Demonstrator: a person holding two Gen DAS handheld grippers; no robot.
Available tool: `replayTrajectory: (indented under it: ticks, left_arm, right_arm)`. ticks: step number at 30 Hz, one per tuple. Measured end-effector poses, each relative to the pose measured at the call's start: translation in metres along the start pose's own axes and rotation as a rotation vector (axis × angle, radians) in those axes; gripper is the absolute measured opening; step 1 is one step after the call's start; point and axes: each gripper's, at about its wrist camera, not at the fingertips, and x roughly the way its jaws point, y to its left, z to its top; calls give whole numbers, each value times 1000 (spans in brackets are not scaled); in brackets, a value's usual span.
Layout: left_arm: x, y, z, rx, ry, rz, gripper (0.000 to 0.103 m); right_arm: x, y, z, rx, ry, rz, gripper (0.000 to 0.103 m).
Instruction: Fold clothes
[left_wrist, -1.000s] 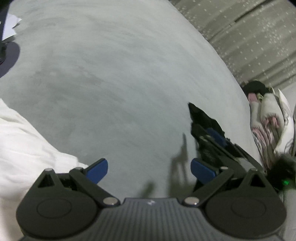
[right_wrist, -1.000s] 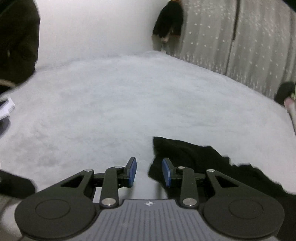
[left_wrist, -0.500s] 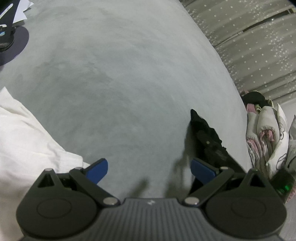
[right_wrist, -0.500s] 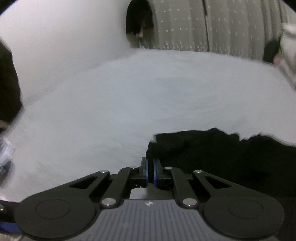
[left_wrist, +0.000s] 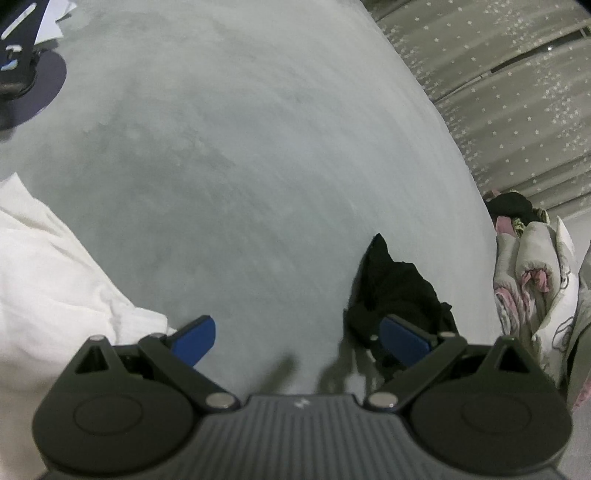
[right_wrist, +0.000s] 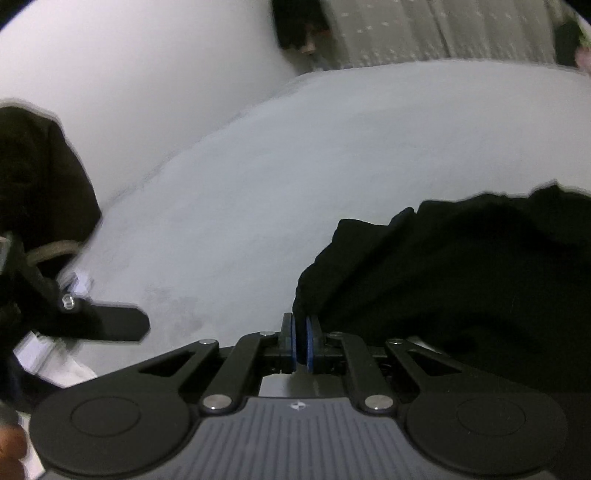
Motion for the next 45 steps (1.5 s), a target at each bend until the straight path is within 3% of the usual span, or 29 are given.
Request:
replayTrajectory:
  ticks: [2,4,6,12,16,19,21,22,23,27,30,37,44,45]
  left_arm:
    - [1,-1,1,4,-3,2,100]
    - [1,-1,2,2,-5,2,100]
    - [1,0,2,-1,-7,2,100]
    - [2,1,1,-2,-10,6,100]
    - [-2,6,0,0,-9,5,100]
    - [-2,6,-1,11,-4,10,100]
    - [-2,5,0,20,2,14,100]
    - [-2,5,0,20,4,14,100]
    - [-3,5,1,16,5,12,100]
    - [-4,7,2,5,5,5,100]
    - [-3,6,2,7,3,8,100]
    - [-3,8,2,-10,-3,6,100]
    - [-4,8,-1,-10,-18,19,100]
    - [-3,7,-2,-4,-18,22,100]
  right_arm:
    - [4,2,0,-22,16,-14,14]
    - [-1,2,5,-29,26,14,36]
    - [-9,-1,15,-32,21,28,43]
    - [-25,-25,65,-55,-70,-92,42]
    - [14,-2,85,-173,25,-100,41]
    - [53,9,87,-216,127,-247,41]
    - [68,9,84,-241,143,-300,37]
    - [69,8,83,-229,132,-290,17]
    - [68,6,85,-200,112,-261,7]
    - [55,-5,93,-57,-16,-111,6]
    - [58,-1,96,-28,-70,-81,6]
    - [93,5,89,15,-81,12,6]
    - [101,9,85,6,-68,-4,7]
    - [103,10,84,5,-66,-6,11]
